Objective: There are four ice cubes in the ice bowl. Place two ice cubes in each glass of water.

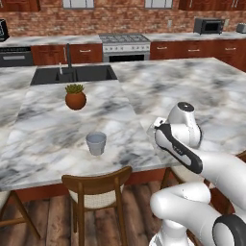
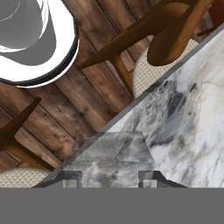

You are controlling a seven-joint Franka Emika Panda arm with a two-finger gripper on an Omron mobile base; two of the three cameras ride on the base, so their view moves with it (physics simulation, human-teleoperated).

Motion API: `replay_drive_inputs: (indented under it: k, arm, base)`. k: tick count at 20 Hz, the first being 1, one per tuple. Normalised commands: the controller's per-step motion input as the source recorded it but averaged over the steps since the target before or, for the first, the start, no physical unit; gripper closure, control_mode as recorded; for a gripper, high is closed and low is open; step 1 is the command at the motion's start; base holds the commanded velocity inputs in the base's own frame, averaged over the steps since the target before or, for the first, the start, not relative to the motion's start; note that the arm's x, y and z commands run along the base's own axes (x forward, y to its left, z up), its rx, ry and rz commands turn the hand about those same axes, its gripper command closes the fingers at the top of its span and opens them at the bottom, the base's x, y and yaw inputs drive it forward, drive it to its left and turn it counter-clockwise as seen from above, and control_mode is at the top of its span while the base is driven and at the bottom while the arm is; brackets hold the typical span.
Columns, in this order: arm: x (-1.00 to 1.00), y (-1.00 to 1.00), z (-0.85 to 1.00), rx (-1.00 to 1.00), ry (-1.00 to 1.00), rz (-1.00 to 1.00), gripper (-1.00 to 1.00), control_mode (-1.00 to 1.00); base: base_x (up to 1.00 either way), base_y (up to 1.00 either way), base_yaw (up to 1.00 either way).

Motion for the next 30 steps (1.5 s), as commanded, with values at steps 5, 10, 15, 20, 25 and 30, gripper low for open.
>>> replay_drive_inputs:
  k: [5,10,15,20,25,30]
  arm:
    - [0.24,0.08,0.05,0.00,-0.07,0.00,1.00,-1.00]
    - [0.74,0.28,0.17,0.00,-0.25,0.04,1.00,-1.00]
    - [0.52,0.38,0.29,0.00,-0.18,0.15,1.00,-1.00]
    - [0.09,0.41,0.49,-0.04,-0.04,0.27,1.00,-1.00]
    - [0.01,0.57,0.57,-0.14,0.00,0.22,1.00,-1.00]
    - [0.13,0.68,0.23,-0.19,0.08,0.16,1.00,-1.00]
  base:
    - [0.33,0.06,0.00]
    - [0.00,0.00,0.00]
    - [0.00,0.00,0.00]
    - [0.00,0.00,0.00]
    - [0.00,0.00,0.00]
    - [0.00,0.00,0.00]
